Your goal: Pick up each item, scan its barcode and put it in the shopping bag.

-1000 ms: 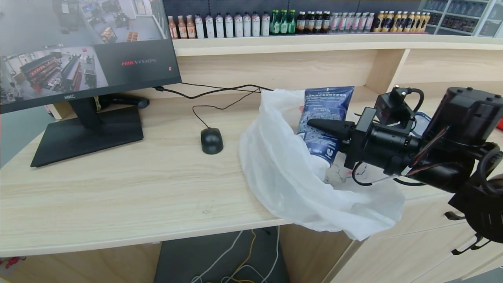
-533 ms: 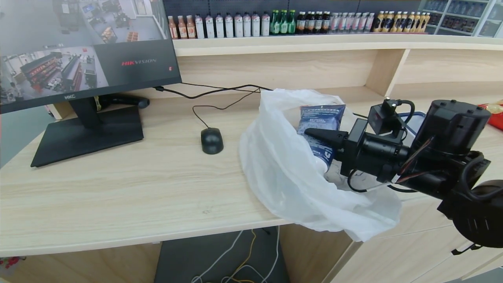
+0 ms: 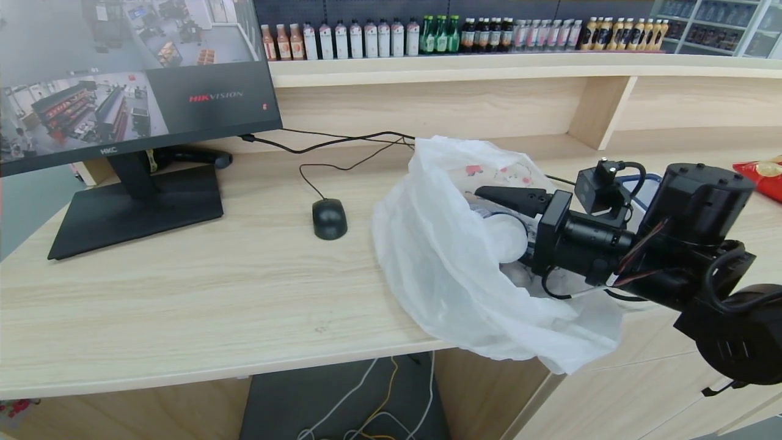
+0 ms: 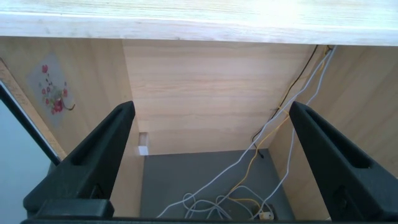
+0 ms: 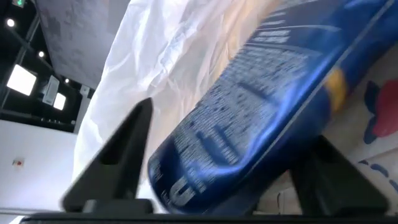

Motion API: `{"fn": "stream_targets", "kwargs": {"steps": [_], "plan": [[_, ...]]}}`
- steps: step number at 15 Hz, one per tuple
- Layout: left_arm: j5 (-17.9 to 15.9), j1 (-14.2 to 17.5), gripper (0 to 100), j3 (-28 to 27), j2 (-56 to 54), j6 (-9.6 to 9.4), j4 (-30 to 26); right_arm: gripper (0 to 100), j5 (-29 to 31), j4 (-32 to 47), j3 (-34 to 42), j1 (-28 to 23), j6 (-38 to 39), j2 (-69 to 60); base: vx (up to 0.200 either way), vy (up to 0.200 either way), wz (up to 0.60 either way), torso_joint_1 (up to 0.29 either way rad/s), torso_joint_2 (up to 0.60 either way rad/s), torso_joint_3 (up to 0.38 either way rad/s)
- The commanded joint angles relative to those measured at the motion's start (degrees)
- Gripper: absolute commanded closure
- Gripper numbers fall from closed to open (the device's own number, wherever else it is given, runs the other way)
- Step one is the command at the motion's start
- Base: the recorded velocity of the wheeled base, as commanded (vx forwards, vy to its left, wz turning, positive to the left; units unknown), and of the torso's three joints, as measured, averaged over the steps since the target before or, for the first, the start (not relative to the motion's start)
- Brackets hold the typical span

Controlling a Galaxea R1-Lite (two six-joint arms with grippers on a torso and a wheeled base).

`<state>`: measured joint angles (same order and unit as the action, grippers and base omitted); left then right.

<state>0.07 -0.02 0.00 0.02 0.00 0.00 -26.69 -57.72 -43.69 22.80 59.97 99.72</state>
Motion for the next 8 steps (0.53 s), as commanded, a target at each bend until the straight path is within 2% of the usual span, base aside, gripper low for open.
{"fn": "stream_targets", "kwargs": {"steps": [1,8], "plan": [[0.01,0.02,0,0.0,-0.02,0.0,0.0,0,-0.03,-0.2,0.01,-0.03,-0.02,0.21,0.0,0.0,0.0,0.0,0.0,0.0],[0.01,-0.06,0,0.0,-0.02,0.0,0.0,0,-0.03,-0.11,-0.25,-1.88,-2.22,-0.84,0.0,0.0,0.0,0.0,0.0,0.0]]}}
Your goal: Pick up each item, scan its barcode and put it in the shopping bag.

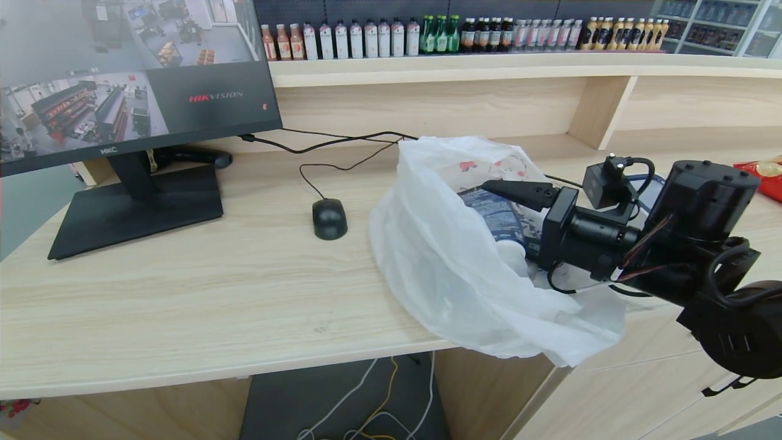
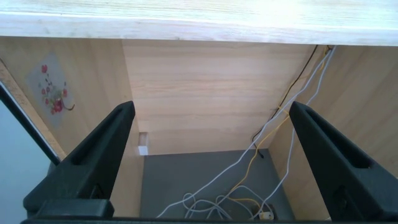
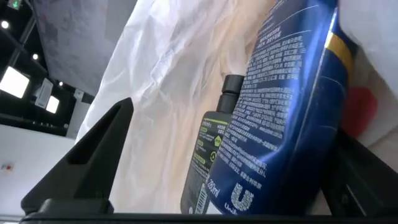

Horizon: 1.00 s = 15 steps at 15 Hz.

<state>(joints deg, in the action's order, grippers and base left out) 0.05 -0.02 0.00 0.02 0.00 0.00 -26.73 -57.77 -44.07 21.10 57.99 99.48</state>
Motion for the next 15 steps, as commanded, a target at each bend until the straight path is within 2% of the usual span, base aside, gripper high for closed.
{"fn": "stream_targets", "kwargs": {"steps": [1,5,7,12,15], "plan": [[0.04,-0.06,0,0.0,-0.02,0.09,0.0,0,-0.34,0.29,-0.05,-0.27,-0.33,-1.83,0.0,0.0,0.0,0.0,0.0,0.0],[0.04,0.02,0,0.0,-0.02,0.0,0.0,0,-0.34,0.29,-0.84,-1.59,-0.6,-2.09,0.0,0.0,0.0,0.0,0.0,0.0],[0.04,0.02,0,0.0,-0.02,0.0,0.0,0,-0.34,0.2,-0.58,-2.82,-3.67,-2.44,0.0,0.0,0.0,0.0,0.0,0.0],[0.04,0.02,0,0.0,-0.02,0.0,0.0,0,-0.16,-0.06,-0.84,-3.17,-5.34,-4.47,0.0,0.0,0.0,0.0,0.0,0.0],[0.04,0.02,0,0.0,-0.02,0.09,0.0,0,-0.16,-2.79,-0.67,-2.91,-6.31,-6.75,0.0,0.0,0.0,0.0,0.0,0.0]]}}
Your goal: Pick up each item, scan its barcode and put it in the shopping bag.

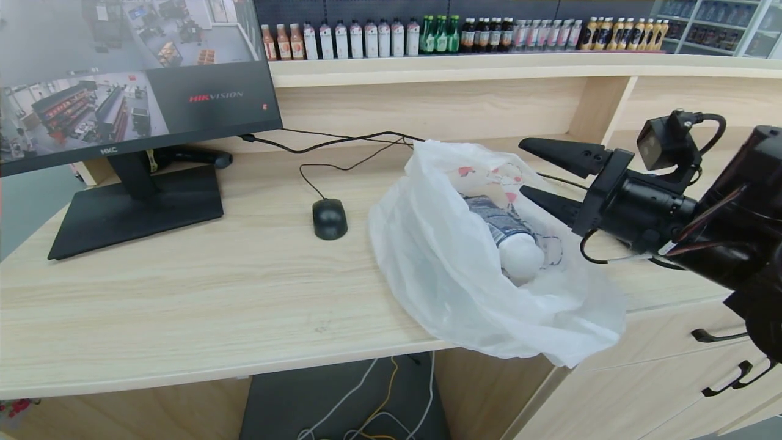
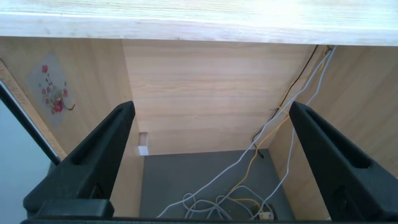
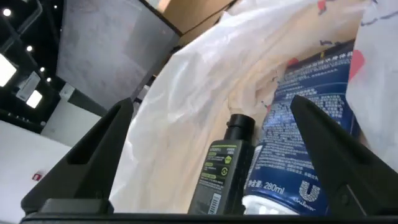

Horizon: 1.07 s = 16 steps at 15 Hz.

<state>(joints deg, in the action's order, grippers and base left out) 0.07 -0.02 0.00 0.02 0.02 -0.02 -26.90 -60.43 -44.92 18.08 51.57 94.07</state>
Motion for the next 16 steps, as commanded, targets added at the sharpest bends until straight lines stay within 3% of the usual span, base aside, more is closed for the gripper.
{"fn": "stream_targets", "kwargs": {"steps": [1,6,10,12,16], "plan": [[0.01,0.02,0,0.0,-0.02,0.06,0.02,0,0.01,-0.83,0.63,0.2,-0.5,-1.88,0.0,0.0,0.0,0.0,0.0,0.0],[0.01,0.02,0,0.0,-0.02,0.06,0.02,0,0.36,-7.07,3.26,0.38,-13.95,-3.46,0.0,0.0,0.0,0.0,0.0,0.0],[0.01,0.02,0,0.0,-0.02,0.06,0.02,0,5.02,-9.27,8.45,1.96,-33.81,-7.68,0.0,0.0,0.0,0.0,0.0,0.0],[0.01,0.02,0,0.0,-0.02,0.06,0.02,0,5.55,-12.7,11.96,1.96,-39.09,-9.08,0.0,0.0,0.0,0.0,0.0,0.0],[0.01,0.02,0,0.0,-0.02,-0.02,0.02,0,12.14,-19.99,17.68,2.05,-49.9,-9.61,0.0,0.0,0.0,0.0,0.0,0.0]]}}
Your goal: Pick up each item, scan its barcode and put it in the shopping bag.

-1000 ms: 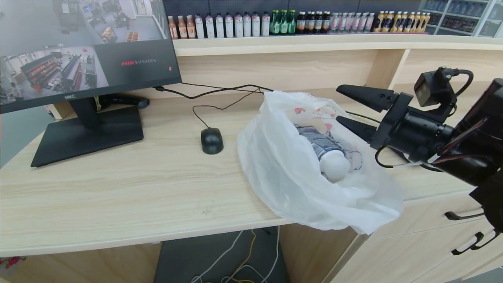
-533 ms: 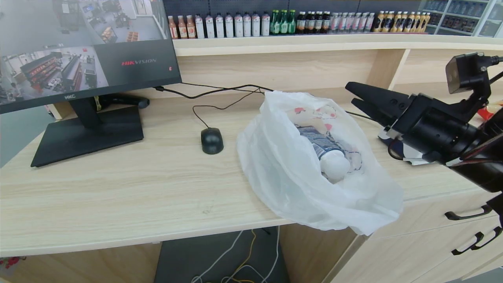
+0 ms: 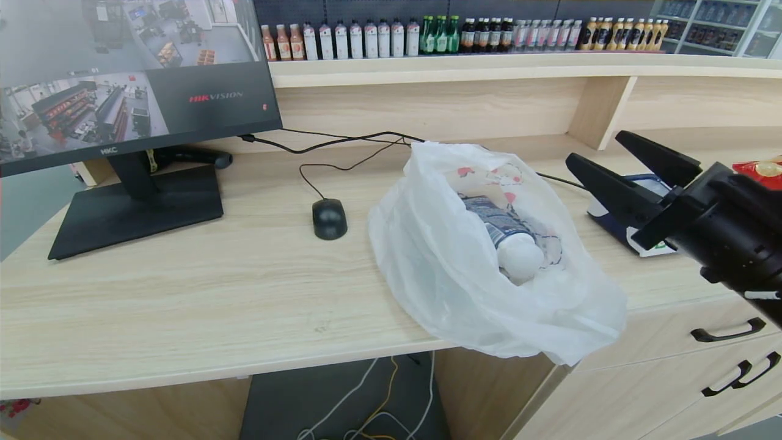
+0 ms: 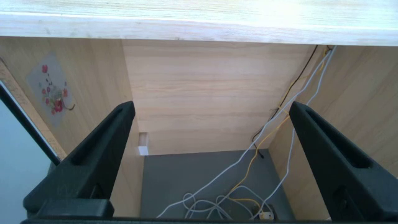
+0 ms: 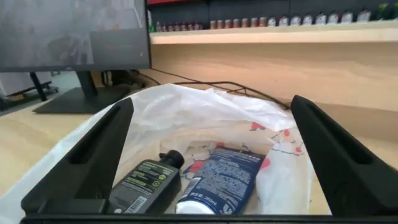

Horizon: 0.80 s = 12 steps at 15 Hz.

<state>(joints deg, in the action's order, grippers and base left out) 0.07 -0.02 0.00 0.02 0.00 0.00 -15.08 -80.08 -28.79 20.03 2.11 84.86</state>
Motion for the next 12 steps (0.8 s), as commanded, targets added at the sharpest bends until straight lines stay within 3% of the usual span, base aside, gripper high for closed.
{"fn": "stream_targets", "kwargs": {"steps": [1,6,9,12], "plan": [[0.01,-0.06,0,0.0,-0.02,0.0,0.0,0,1.54,-1.57,2.6,0.01,-2.9,-0.22,0.0,0.0,0.0,0.0,0.0,0.0],[0.01,0.02,0,0.0,-0.02,0.09,0.0,0,13.59,-3.42,2.69,0.63,-7.29,0.48,0.0,0.0,0.0,0.0,0.0,0.0],[0.1,0.02,0,0.0,-0.02,0.44,-0.09,0,13.85,-5.09,2.69,3.79,-7.65,1.1,0.0,0.0,0.0,0.0,0.0,0.0],[0.01,0.02,0,0.0,-0.02,0.26,0.0,0,14.03,-5.17,1.55,3.53,-7.29,1.63,-0.2,0.0,0.0,0.004,0.01,0.002]]}}
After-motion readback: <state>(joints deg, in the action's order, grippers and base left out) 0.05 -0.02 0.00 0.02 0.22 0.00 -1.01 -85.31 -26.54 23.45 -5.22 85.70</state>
